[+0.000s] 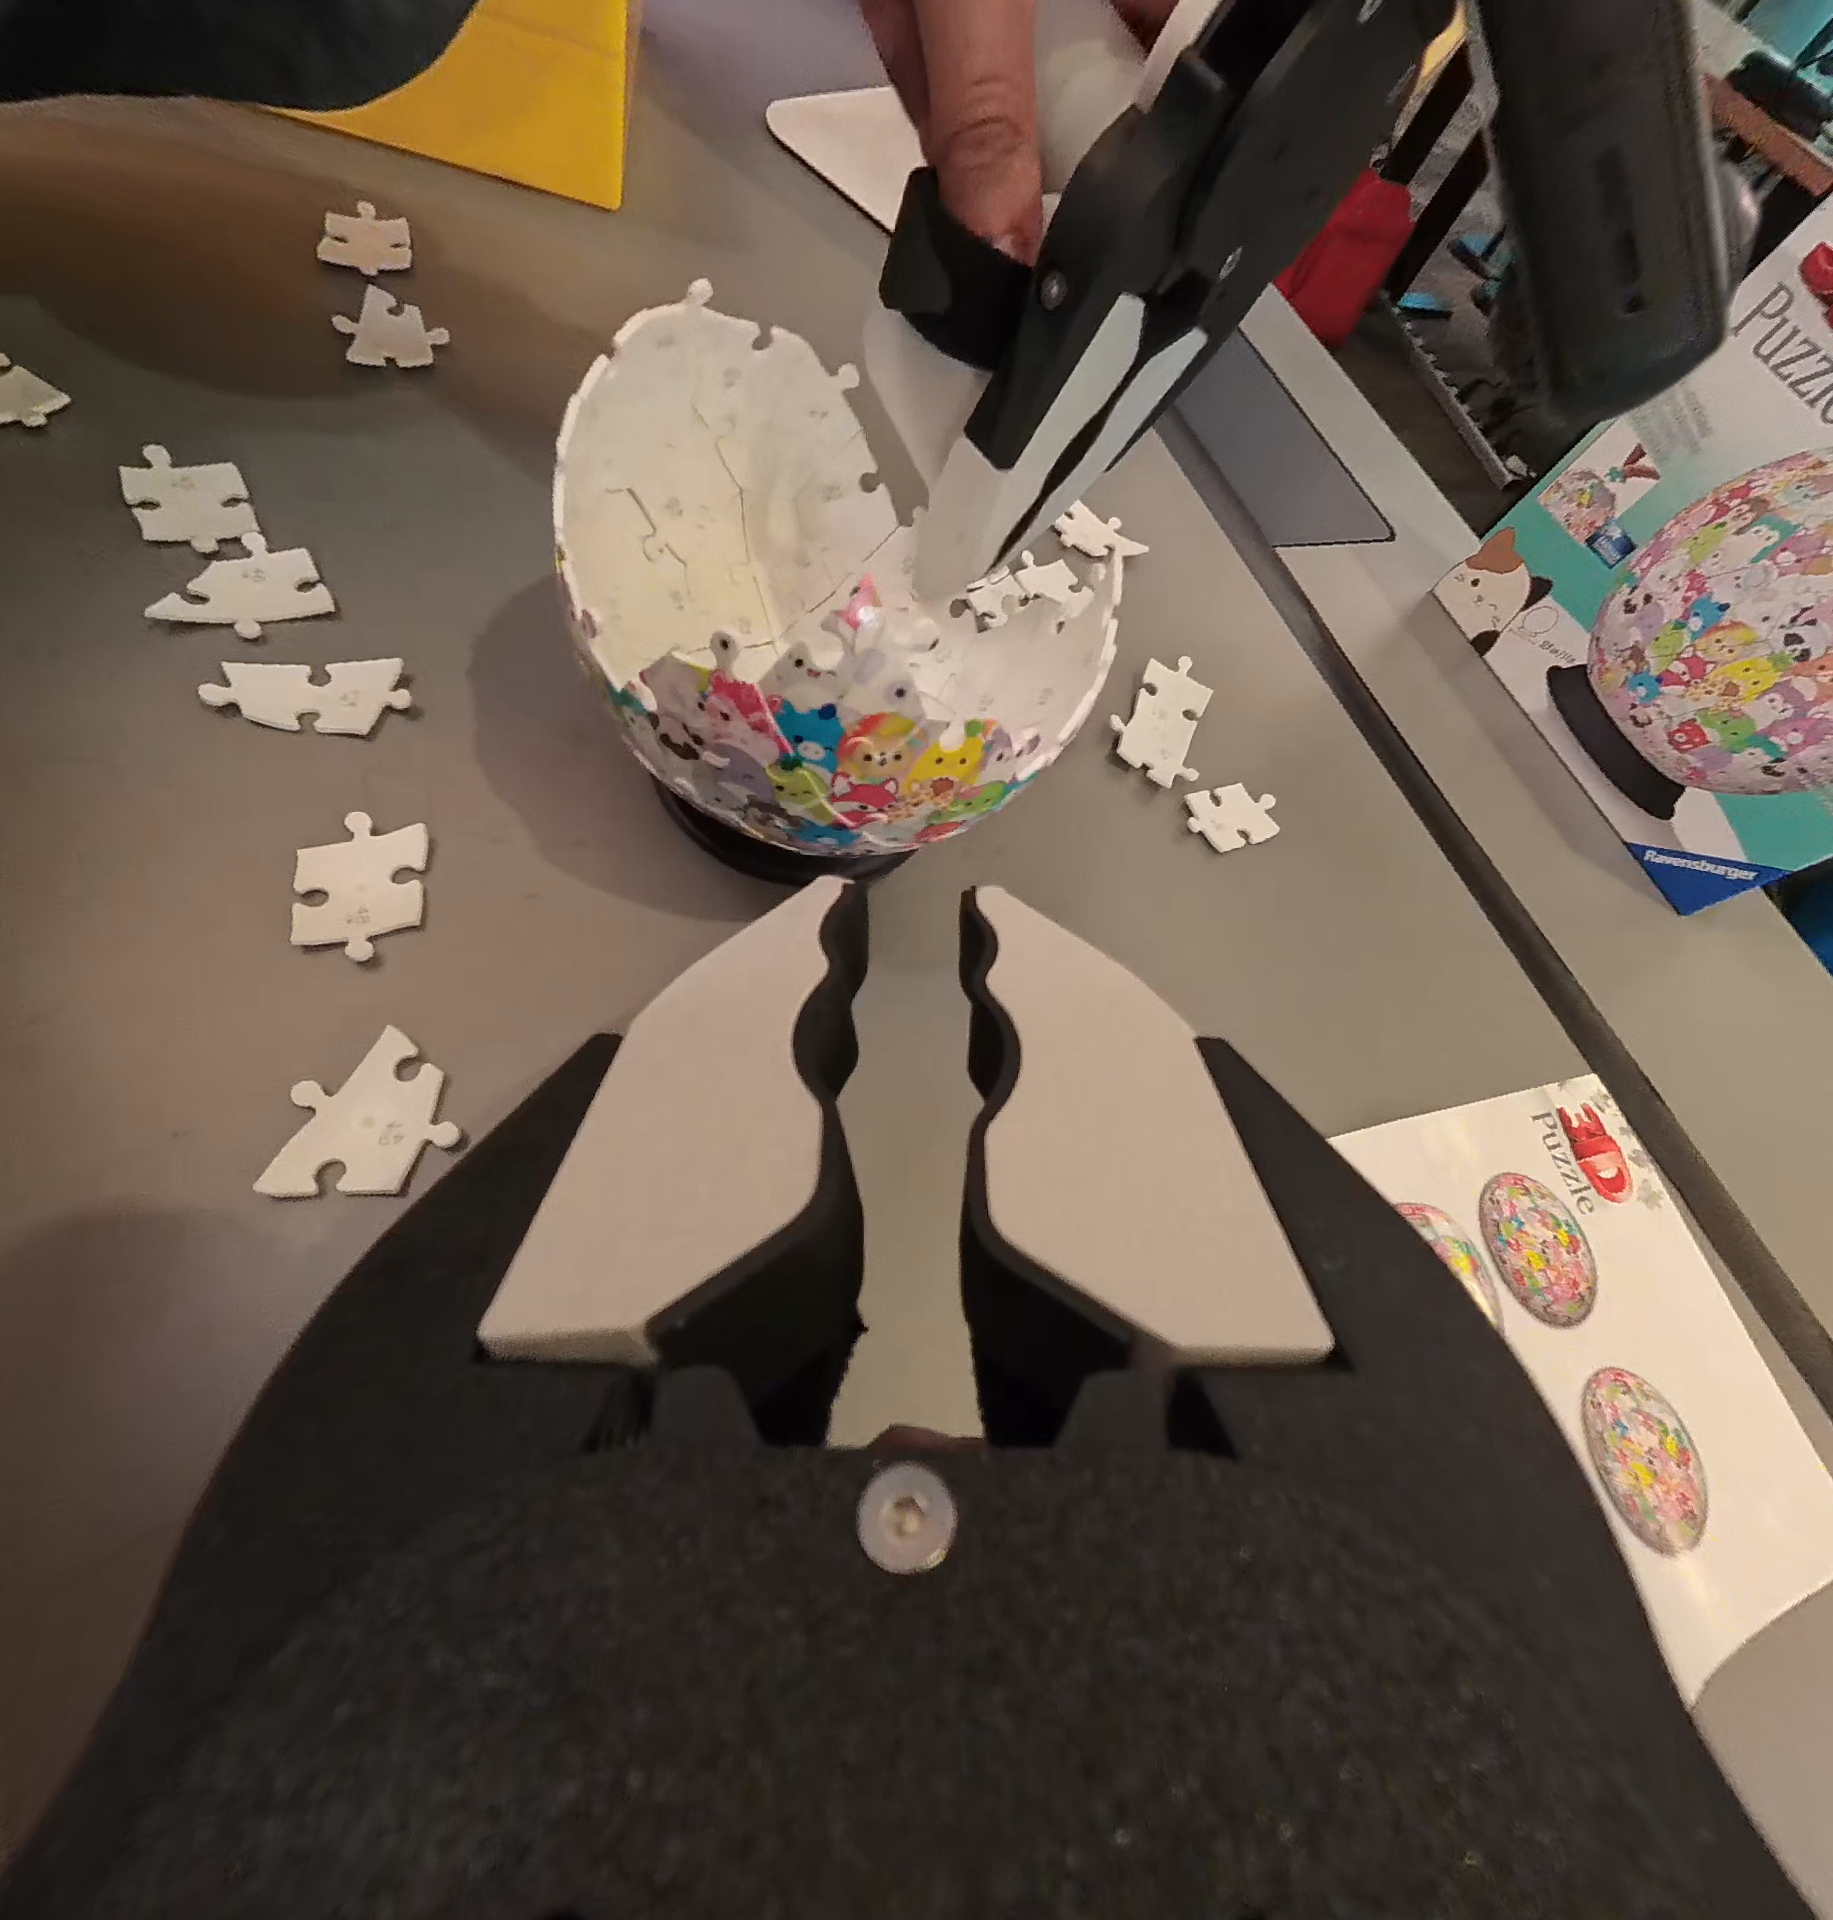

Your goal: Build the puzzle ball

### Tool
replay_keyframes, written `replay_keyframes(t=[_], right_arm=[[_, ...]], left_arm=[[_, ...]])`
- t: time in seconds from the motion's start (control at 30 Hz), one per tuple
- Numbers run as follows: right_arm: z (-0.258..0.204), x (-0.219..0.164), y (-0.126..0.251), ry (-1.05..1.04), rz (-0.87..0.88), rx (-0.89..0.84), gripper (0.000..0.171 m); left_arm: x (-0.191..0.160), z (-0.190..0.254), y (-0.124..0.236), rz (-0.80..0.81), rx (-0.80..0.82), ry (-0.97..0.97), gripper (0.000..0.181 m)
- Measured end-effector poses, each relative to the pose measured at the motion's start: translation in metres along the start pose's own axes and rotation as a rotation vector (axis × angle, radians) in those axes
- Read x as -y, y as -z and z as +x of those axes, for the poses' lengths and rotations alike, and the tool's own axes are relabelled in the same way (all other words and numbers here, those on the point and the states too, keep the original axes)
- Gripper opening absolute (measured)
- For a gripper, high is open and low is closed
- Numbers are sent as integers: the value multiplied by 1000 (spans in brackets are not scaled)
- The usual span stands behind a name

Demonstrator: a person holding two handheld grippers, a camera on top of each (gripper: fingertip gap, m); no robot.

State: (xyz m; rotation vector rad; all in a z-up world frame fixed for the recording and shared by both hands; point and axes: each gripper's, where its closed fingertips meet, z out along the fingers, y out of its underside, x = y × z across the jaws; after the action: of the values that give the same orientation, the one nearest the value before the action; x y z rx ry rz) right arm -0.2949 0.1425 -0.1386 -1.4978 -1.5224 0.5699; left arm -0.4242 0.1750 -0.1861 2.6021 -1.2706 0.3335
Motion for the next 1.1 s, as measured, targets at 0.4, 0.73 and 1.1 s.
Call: replay_keyframes(t=[0.4,0.73,1.1], right_arm=[[2,1,0,-2,2,14,16],[30,80,8,236,98,61,15],[-10,52,-90,772,-454,493,0]], left_arm=[[4,-2,2,19,49,-37,4],[18,-15,57,644,-61,29,25],[27,-24,-3,807,-246,-15,0]])
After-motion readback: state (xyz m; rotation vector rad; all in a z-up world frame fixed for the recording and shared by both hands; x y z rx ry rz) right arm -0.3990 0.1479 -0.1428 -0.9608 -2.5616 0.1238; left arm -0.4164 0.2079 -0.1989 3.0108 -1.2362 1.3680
